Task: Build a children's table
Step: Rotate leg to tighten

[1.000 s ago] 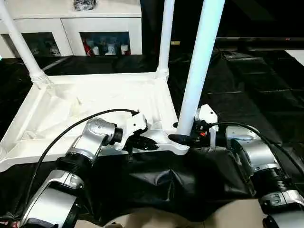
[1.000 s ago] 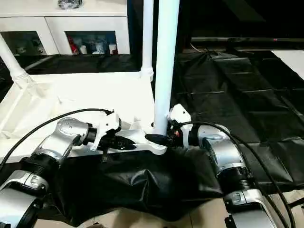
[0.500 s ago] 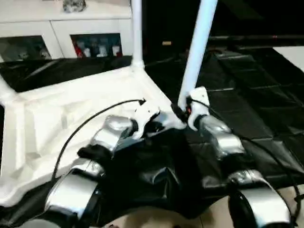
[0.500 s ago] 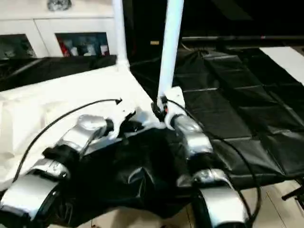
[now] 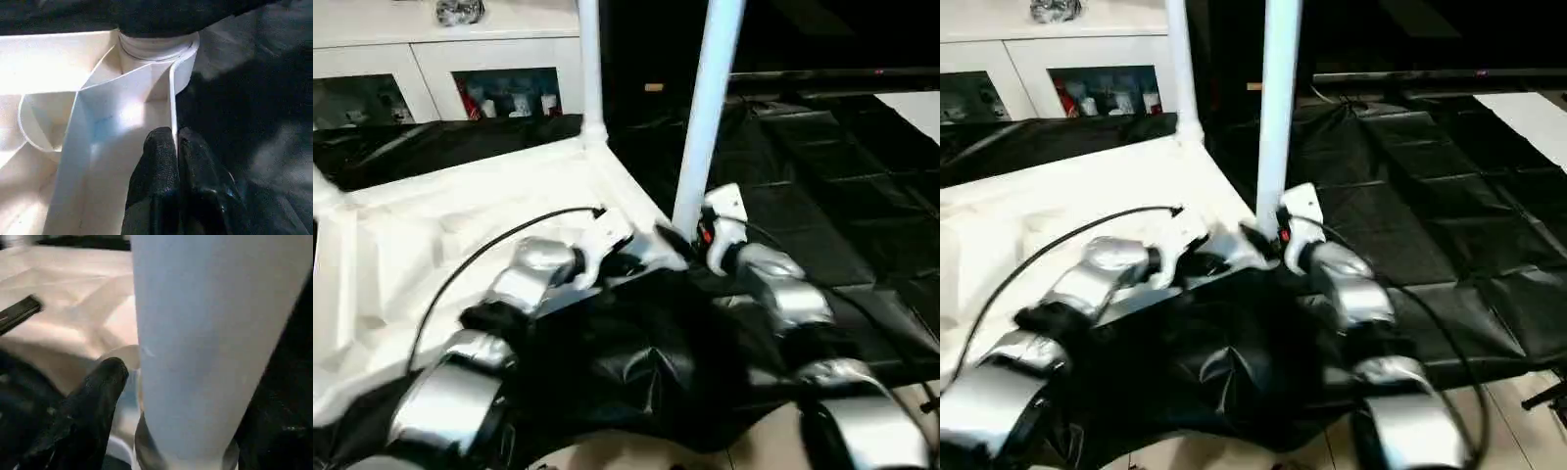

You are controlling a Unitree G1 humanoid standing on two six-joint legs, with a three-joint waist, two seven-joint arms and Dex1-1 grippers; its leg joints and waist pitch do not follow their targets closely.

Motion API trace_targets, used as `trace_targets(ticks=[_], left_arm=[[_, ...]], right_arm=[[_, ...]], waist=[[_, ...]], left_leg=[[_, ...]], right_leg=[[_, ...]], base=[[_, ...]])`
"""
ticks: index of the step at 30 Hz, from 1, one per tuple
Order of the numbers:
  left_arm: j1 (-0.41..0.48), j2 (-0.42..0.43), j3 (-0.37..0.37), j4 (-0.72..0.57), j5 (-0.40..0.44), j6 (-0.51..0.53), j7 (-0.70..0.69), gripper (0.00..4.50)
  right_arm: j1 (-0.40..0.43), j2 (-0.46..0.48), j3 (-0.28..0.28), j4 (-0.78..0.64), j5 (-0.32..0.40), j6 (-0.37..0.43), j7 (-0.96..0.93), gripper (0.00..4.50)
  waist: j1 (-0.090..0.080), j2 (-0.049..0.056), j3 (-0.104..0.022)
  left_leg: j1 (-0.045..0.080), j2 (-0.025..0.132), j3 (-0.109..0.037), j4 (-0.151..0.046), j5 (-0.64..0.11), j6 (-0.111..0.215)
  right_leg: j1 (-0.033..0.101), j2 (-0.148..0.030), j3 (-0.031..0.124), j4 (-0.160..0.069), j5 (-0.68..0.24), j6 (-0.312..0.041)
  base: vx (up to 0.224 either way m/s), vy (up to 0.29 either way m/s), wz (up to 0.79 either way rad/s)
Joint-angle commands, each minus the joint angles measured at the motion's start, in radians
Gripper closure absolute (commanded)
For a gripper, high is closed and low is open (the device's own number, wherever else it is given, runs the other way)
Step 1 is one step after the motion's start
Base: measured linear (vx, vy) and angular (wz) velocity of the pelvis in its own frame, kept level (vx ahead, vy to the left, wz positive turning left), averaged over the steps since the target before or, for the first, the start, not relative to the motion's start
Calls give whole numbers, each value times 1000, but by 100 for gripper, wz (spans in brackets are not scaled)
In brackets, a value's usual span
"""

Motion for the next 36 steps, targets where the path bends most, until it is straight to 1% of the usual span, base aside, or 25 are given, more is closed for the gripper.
trace_targets(ticks=[1, 2, 3, 4, 5, 7, 8, 13, 14, 16, 18, 20, 21, 23, 27, 28, 30, 31, 32, 34, 36], left_arm=[[-12, -38, -19, -64, -52, -63, -39, 450], [-8, -30, -21, -68, -53, -65, -54, 450], [1, -17, -26, -80, -55, -68, -84, 450], [8, -10, -29, -89, -58, -68, -103, 450], [11, -6, -30, -93, -59, -69, -114, 450], [21, 6, -33, -107, -62, -69, -141, 450], [30, 16, -35, -119, -65, -64, -165, 450], [39, 28, -33, -132, -67, -61, -183, 450], [40, 30, -32, -134, -67, -60, -185, 450], [42, 33, -33, -137, -67, -58, -188, 450], [44, 34, -33, -139, -67, -57, -190, 450], [48, 36, -33, -148, -68, -51, -193, 450], [50, 36, -33, -150, -69, -50, -193, 450], [52, 38, -34, -151, -69, -49, -196, 450], [56, 41, -34, -154, -68, -42, -201, 450], [59, 44, -34, -157, -68, -40, -203, 450], [61, 46, -34, -158, -68, -39, -204, 450], [62, 48, -33, -159, -67, -37, -203, 450], [63, 49, -33, -158, -65, -35, -201, 450], [62, 49, -33, -154, -62, -34, -195, 450], [58, 43, -31, -147, -59, -27, -180, 450]], right_arm=[[34, 34, 108, -4, -7, 49, 112, 79], [45, 14, 118, -23, -9, 61, 140, 70], [63, -18, 136, -55, -17, 75, 182, 55], [72, -37, 148, -68, -31, 68, 194, 41], [76, -46, 152, -74, -40, 60, 200, 36], [89, -69, 160, -92, -48, 43, 222, 32], [100, -84, 161, -109, -42, 46, 245, 32], [115, -106, 161, -145, -21, 74, 284, 32], [117, -108, 161, -153, -15, 83, 287, 49], [118, -113, 163, -160, -10, 91, 286, 49], [117, -114, 162, -163, -8, 96, 284, 75], [120, -113, 158, -173, -4, 104, 286, 87], [122, -114, 158, -176, -3, 106, 288, 101], [125, -114, 158, -181, -1, 110, 292, 101], [129, -116, 160, -187, 7, 118, 299, 138], [131, -117, 162, -191, 8, 120, 298, 138], [132, -118, 163, -191, 8, 121, 297, 164], [135, -117, 163, -192, 9, 124, 296, 164], [136, -116, 161, -192, 11, 126, 294, 175], [140, -110, 155, -189, 16, 132, 287, 181], [143, -98, 147, -180, 19, 131, 266, 186]], waist=[[6, -2, -63], [11, -2, -62], [12, -3, -61], [20, -3, -61], [20, -3, -61], [21, -4, -61], [23, -5, -61], [24, -5, -62], [25, -5, -61], [26, -5, -62], [25, -4, -62], [26, -5, -63], [26, -6, -64], [27, -5, -63], [26, -5, -62], [27, -5, -62], [26, -6, -62], [27, -6, -62], [27, -4, -62], [27, -5, -63], [27, -4, -62]], left_leg=[[-2, 33, -6, -64, -190, 93], [0, 34, -6, -64, -196, 88], [-1, 34, -5, -65, -197, 88], [-1, 35, -6, -65, -193, 89], [-2, 35, -5, -65, -193, 89], [-1, 34, -5, -66, -197, 81], [-1, 33, -6, -66, -199, 77], [-2, 34, -6, -65, -190, 79], [-3, 33, -6, -66, -190, 78], [-2, 34, -6, -66, -190, 76], [-3, 34, -7, -66, -189, 74], [-3, 34, -7, -66, -181, 74], [-3, 35, -7, -66, -178, 75], [-3, 33, -6, -65, -179, 76], [-2, 33, -6, -66, -185, 73], [-2, 33, -6, -65, -184, 73], [-2, 34, -6, -66, -185, 72], [-2, 33, -6, -66, -184, 71], [-2, 33, -6, -66, -185, 71], [-3, 32, -6, -65, -182, 71], [-2, 33, -6, -66, -188, 70]], right_leg=[[59, -65, 59, -77, -284, -204], [58, -65, 58, -77, -294, -201], [59, -65, 59, -78, -298, -199], [59, -66, 59, -78, -301, -193], [58, -66, 59, -78, -304, -190], [56, -67, 59, -79, -317, -186], [58, -67, 59, -81, -328, -180], [56, -65, 59, -78, -310, -185], [57, -65, 59, -78, -316, -183], [56, -67, 59, -80, -325, -180], [56, -67, 59, -79, -325, -179], [57, -66, 59, -78, -310, -180], [57, -66, 59, -76, -304, -181], [56, -67, 59, -77, -307, -180], [56, -66, 58, -81, -329, -172], [56, -66, 58, -80, -328, -172], [55, -66, 59, -79, -323, -173], [56, -66, 58, -79, -322, -173], [56, -66, 58, -79, -322, -173], [56, -66, 58, -79, -320, -173], [56, -66, 58, -80, -329, -171]], base=[[0, 0, 0], [0, 0, 0], [0, 0, 0], [0, 0, 0], [0, 0, 0], [0, 0, 0], [0, 0, 0], [0, 0, 0], [0, 0, 0], [0, 0, 0], [0, 0, 0], [0, 0, 0], [0, 0, 0], [0, 0, 0], [0, 0, 0], [0, 0, 0], [0, 0, 0], [0, 0, 0], [0, 0, 0], [0, 0, 0], [0, 0, 0]])
